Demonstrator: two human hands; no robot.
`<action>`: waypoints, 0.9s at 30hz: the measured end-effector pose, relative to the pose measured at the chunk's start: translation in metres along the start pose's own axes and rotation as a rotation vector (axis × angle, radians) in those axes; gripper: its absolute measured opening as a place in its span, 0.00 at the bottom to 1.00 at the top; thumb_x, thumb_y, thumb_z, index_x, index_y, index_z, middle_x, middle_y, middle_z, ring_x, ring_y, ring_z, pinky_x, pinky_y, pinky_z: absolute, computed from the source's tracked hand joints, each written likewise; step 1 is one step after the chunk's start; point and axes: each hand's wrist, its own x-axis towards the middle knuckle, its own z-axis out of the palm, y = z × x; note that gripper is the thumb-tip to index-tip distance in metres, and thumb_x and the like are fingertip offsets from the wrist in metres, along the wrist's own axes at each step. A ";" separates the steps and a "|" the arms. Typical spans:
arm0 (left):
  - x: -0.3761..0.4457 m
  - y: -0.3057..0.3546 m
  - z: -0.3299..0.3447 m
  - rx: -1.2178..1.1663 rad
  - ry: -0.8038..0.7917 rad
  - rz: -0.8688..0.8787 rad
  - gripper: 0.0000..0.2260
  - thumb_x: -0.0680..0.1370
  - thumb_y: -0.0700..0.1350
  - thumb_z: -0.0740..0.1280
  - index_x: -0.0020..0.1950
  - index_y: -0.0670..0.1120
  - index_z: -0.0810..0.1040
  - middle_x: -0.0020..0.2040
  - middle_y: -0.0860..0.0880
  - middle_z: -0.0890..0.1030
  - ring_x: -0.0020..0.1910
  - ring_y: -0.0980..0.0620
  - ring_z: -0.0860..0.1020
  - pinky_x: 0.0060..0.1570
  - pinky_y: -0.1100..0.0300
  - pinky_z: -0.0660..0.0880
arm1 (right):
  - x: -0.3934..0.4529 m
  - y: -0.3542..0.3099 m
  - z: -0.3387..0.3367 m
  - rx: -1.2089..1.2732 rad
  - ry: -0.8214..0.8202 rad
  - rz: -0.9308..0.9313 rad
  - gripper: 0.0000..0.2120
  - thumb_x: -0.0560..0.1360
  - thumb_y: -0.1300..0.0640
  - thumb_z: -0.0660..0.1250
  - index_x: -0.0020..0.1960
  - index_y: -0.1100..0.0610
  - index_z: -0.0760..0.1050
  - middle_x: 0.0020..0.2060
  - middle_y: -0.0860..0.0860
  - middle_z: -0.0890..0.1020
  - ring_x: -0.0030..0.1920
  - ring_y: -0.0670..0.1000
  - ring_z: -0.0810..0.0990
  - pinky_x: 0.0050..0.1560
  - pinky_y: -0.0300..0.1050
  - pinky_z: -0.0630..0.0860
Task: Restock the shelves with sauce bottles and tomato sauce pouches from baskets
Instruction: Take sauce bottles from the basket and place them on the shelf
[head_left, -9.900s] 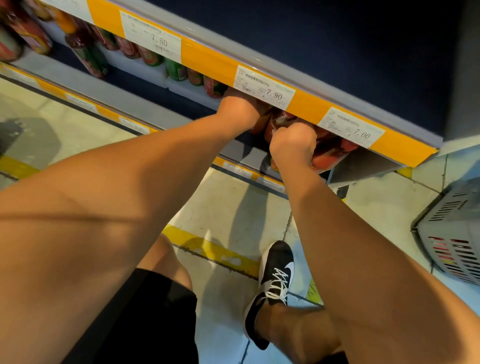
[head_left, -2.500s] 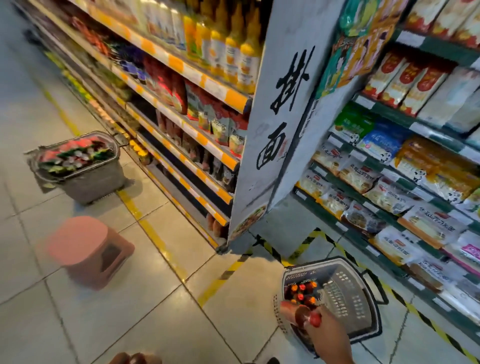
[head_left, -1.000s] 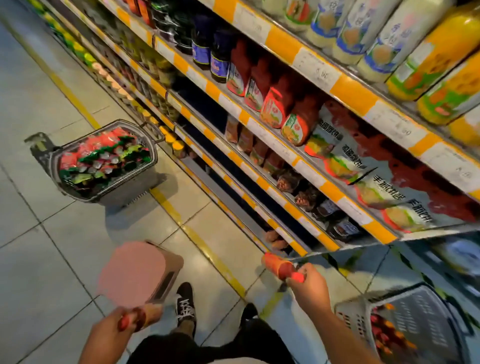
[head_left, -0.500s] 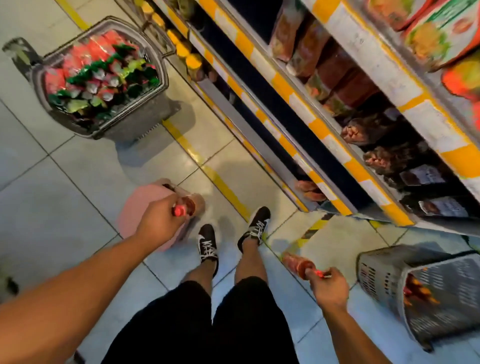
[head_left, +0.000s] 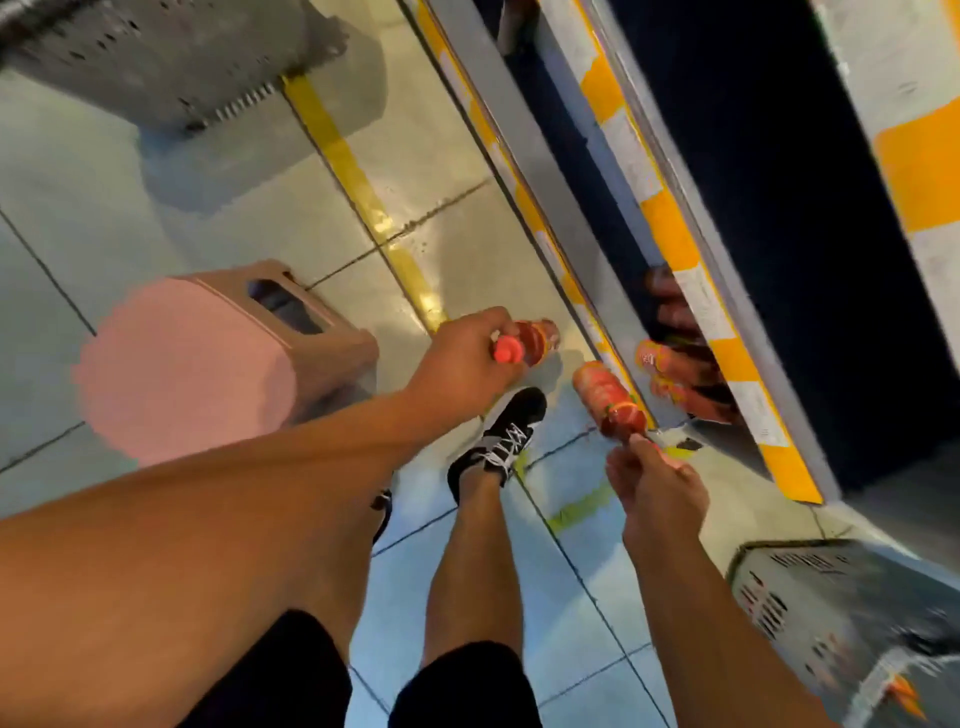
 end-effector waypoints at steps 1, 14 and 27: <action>0.013 0.002 0.013 -0.032 0.001 -0.003 0.09 0.72 0.40 0.76 0.48 0.46 0.79 0.31 0.54 0.76 0.26 0.63 0.71 0.28 0.68 0.62 | 0.012 -0.008 0.008 -0.010 -0.018 -0.007 0.10 0.75 0.66 0.75 0.49 0.59 0.74 0.35 0.58 0.82 0.34 0.55 0.82 0.44 0.52 0.83; 0.134 0.038 0.119 0.087 0.030 0.204 0.04 0.71 0.34 0.72 0.45 0.39 0.80 0.42 0.42 0.83 0.43 0.40 0.81 0.43 0.48 0.78 | 0.116 -0.049 0.048 0.281 -0.046 0.084 0.22 0.76 0.61 0.75 0.67 0.66 0.74 0.56 0.63 0.84 0.48 0.57 0.88 0.49 0.50 0.85; 0.192 0.052 0.169 0.265 -0.115 0.186 0.11 0.77 0.48 0.73 0.56 0.44 0.83 0.50 0.46 0.84 0.46 0.46 0.81 0.47 0.52 0.79 | 0.156 -0.043 0.061 0.250 -0.018 0.040 0.23 0.76 0.54 0.76 0.67 0.63 0.75 0.56 0.60 0.85 0.48 0.57 0.88 0.48 0.50 0.86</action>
